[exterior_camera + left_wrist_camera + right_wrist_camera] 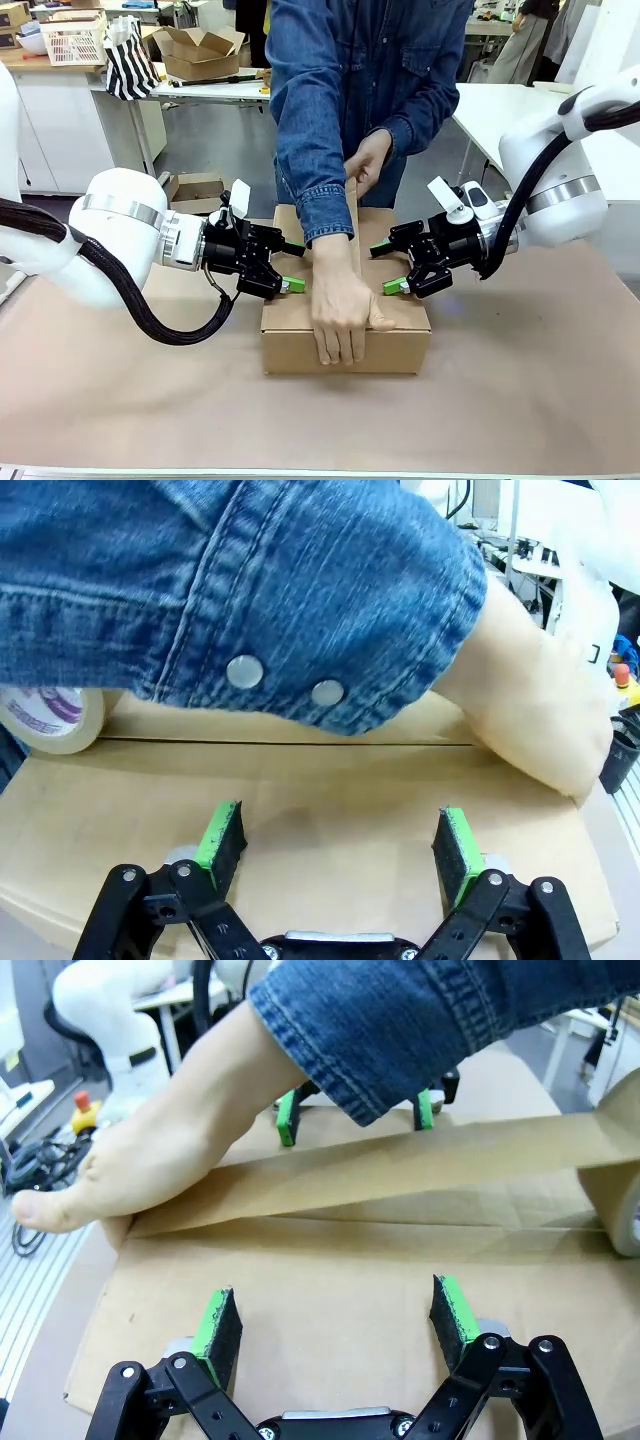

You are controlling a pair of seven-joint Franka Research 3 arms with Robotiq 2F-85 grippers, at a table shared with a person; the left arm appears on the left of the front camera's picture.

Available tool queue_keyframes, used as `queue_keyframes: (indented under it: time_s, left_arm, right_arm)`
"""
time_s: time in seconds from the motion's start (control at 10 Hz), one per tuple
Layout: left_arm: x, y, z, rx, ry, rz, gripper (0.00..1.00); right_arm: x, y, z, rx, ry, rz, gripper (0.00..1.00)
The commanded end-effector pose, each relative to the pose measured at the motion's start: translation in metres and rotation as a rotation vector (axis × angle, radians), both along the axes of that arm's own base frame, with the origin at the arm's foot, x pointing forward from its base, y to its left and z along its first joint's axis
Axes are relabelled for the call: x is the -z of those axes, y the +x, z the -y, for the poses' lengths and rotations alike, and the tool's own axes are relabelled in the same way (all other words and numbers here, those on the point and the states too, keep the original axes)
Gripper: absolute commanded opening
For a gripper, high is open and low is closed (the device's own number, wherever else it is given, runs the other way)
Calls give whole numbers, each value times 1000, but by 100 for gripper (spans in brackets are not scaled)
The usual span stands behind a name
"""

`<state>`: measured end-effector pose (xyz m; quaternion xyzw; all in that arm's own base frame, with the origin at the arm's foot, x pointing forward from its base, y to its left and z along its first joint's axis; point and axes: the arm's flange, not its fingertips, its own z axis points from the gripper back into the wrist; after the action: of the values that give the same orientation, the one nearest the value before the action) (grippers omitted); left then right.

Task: Pack the gift set into the box.
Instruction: Press and hold the closed box until the human finishes sealing it.

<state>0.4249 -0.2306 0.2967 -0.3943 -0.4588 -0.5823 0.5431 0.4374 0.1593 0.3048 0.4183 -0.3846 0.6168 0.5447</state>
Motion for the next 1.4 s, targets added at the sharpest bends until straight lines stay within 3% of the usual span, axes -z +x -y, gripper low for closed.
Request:
queue_keyframes:
  time_s: [0.0, 1.3]
  left_arm:
    - [0, -2, 0, -4, 8, 17, 100]
    - [0, -2, 0, -4, 8, 17, 100]
  right_arm:
    - [0, 0, 0, 0, -6, -2, 100]
    - [0, 0, 0, 0, -6, -2, 100]
